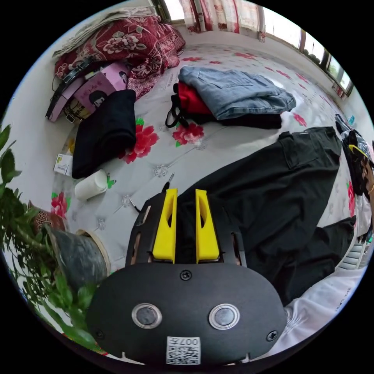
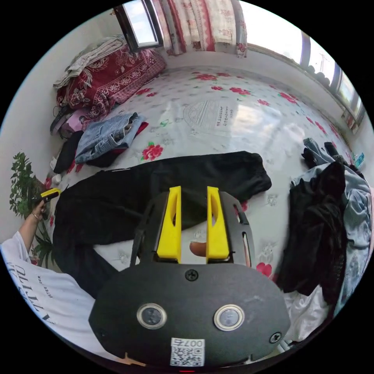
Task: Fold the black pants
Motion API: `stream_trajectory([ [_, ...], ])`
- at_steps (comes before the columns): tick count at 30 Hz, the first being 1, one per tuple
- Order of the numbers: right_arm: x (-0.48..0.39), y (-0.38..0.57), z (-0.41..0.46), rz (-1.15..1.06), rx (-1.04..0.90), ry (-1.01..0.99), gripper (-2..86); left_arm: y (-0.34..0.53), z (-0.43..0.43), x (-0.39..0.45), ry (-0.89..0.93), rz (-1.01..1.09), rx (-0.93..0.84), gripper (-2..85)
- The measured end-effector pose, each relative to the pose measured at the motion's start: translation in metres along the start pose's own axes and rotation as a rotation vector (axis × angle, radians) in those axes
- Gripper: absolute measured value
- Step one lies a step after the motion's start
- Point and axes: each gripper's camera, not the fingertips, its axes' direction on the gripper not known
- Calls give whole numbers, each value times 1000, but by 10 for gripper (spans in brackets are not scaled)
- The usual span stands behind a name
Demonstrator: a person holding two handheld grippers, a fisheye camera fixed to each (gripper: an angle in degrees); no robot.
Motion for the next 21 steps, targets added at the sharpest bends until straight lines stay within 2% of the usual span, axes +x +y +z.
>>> stream_trajectory([
  [4,20,-72,49,12,-92,6,101,-17,38,6,12,80,-117,81],
  [5,27,-85,65,24,-123,22,104,-14,36,7,50,107,-52,54],
  [10,52,-109,132,91,-302,78,92,-12,39,23,-28,177,-22,-4],
  [11,51,-108,124,79,-183,94,78,-13,39,27,-51,202,-28,-7],
  [13,55,-108,127,141,-178,111,46,-14,39,27,-49,196,-35,-8],
  [16,61,-104,118,168,-183,33,12,-14,35,20,-17,156,-32,-9],
  [21,66,-68,23,135,90,-59,0,1,-17,8,27,91,98,-10],
])
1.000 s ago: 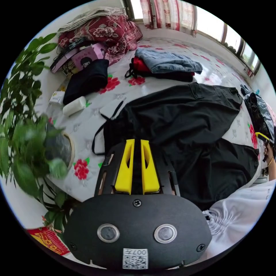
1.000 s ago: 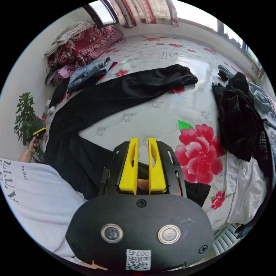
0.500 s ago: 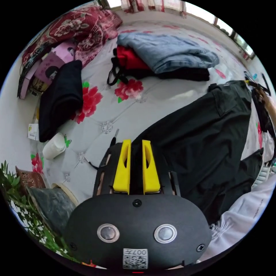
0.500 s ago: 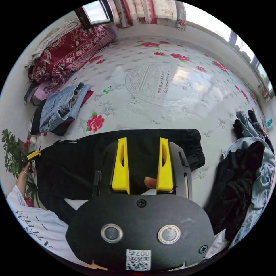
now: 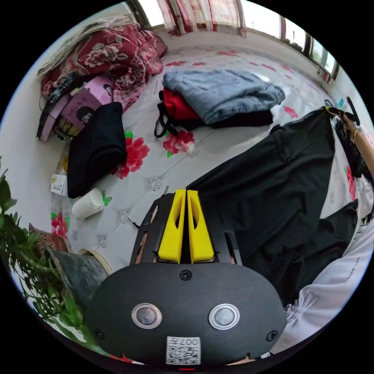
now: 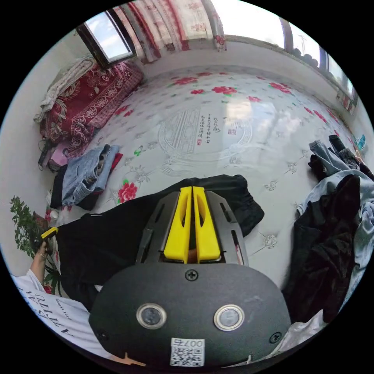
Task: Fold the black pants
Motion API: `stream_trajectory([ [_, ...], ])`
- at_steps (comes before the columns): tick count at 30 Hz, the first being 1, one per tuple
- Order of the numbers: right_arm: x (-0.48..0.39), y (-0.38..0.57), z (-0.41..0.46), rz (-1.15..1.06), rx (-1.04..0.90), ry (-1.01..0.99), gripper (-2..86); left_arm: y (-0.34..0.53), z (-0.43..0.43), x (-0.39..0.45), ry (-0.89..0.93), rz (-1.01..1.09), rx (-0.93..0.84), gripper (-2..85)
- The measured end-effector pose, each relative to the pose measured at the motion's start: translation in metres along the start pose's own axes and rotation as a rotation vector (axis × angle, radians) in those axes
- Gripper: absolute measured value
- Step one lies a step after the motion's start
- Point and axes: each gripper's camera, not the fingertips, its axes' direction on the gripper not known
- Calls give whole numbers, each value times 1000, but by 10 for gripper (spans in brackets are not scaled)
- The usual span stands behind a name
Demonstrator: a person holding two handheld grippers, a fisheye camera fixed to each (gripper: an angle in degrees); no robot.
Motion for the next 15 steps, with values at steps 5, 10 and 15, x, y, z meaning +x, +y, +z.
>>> stream_trajectory([
  [5,-5,81,-130,-45,230,-67,-2,42,-90,4,25,-31,186,-10],
  [10,-4,204,-223,-39,329,11,-1,118,-168,24,40,6,324,-10],
  [15,25,353,-224,184,177,54,2,199,-159,52,104,-6,188,-10],
])
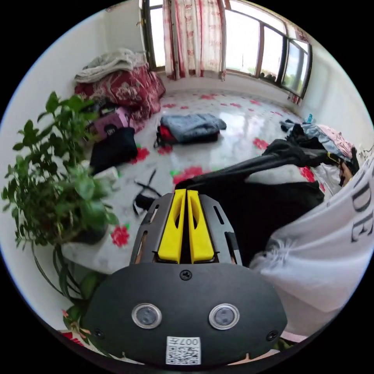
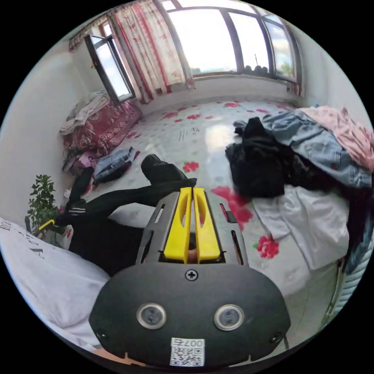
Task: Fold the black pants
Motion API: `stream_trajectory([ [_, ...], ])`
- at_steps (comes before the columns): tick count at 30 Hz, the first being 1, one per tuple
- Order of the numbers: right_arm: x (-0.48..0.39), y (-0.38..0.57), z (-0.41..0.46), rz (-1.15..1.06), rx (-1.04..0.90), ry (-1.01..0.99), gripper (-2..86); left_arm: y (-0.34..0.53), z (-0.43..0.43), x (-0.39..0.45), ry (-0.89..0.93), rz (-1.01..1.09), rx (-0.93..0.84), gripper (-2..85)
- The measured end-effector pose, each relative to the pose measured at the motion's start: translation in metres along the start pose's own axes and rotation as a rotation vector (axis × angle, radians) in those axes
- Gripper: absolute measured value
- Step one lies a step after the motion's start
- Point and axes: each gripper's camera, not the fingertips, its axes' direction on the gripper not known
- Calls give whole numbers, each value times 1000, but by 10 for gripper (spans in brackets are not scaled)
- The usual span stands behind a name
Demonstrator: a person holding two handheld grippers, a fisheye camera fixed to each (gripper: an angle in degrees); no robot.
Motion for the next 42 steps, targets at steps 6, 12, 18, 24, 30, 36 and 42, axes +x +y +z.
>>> stream_trajectory([
  [6,61,140,45,431,-247,36,33,78,112,46,-82,42,-407,-10],
  [12,60,104,28,310,-94,39,62,60,102,35,-66,1,-355,-10],
  [18,85,59,90,328,-227,-64,55,52,82,30,-85,-3,-297,-10],
  [24,109,48,53,374,-74,-166,6,48,54,26,-149,27,-242,-10],
  [30,158,105,19,511,-8,-129,5,75,80,23,-73,-33,-308,-8],
  [36,183,163,21,744,21,-154,33,93,74,8,-40,-198,-279,8],
  [42,192,175,31,810,113,-338,49,126,38,-31,12,-471,-176,33],
])
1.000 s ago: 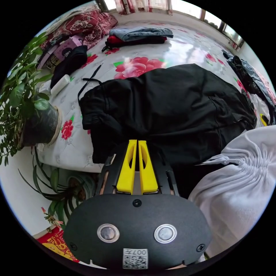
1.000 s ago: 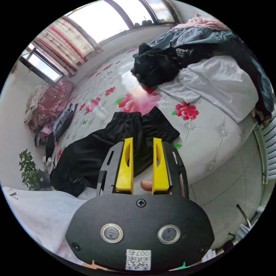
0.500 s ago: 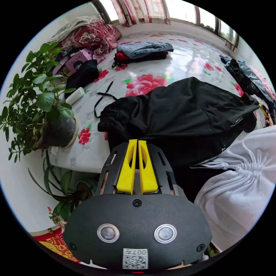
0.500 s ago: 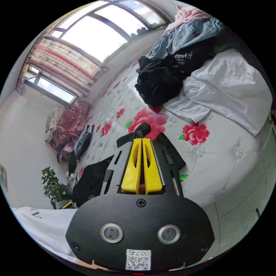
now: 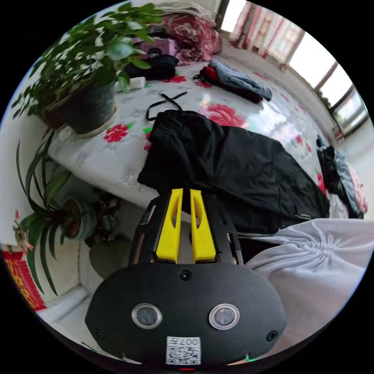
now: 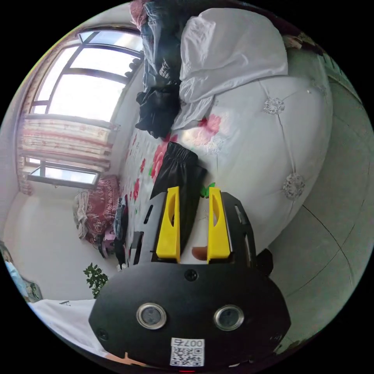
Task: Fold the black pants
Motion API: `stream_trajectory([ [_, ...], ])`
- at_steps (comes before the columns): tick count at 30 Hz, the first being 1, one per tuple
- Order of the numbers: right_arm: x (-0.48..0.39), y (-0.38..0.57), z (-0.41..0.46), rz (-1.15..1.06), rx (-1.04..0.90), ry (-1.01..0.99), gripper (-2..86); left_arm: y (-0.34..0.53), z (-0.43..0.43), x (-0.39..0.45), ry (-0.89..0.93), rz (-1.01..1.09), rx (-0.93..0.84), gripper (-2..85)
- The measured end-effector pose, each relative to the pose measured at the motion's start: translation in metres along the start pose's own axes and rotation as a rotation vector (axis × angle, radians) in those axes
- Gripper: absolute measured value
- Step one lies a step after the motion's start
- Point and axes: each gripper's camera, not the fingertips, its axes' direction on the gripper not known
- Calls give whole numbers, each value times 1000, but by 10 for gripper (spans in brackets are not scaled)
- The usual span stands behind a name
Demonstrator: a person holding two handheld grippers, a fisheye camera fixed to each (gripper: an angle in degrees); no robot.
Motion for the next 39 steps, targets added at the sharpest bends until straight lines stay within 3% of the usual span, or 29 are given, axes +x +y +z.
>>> stream_trajectory([
  [5,-6,-28,16,66,-40,-32,12,17,2,-39,112,-236,31,57],
  [7,-19,-41,2,-4,-4,-87,7,19,5,-47,137,-285,37,64],
  [10,-34,-52,-20,-87,45,-17,11,23,9,-54,185,-333,62,67],
  [14,1,-58,-8,67,-31,40,46,27,18,-58,268,-391,65,75],
  [22,14,-62,-1,173,48,-6,55,-6,6,-51,269,-395,159,96],
  [27,8,-67,6,157,16,20,34,-41,41,-42,193,-412,51,103],
  [29,7,-67,9,163,3,37,25,-51,55,-35,119,-411,-37,53],
  [33,-5,-66,8,119,20,59,14,-55,27,-22,97,-336,8,0],
  [39,-8,-69,8,110,6,54,20,-5,-36,-31,279,-336,131,-8],
])
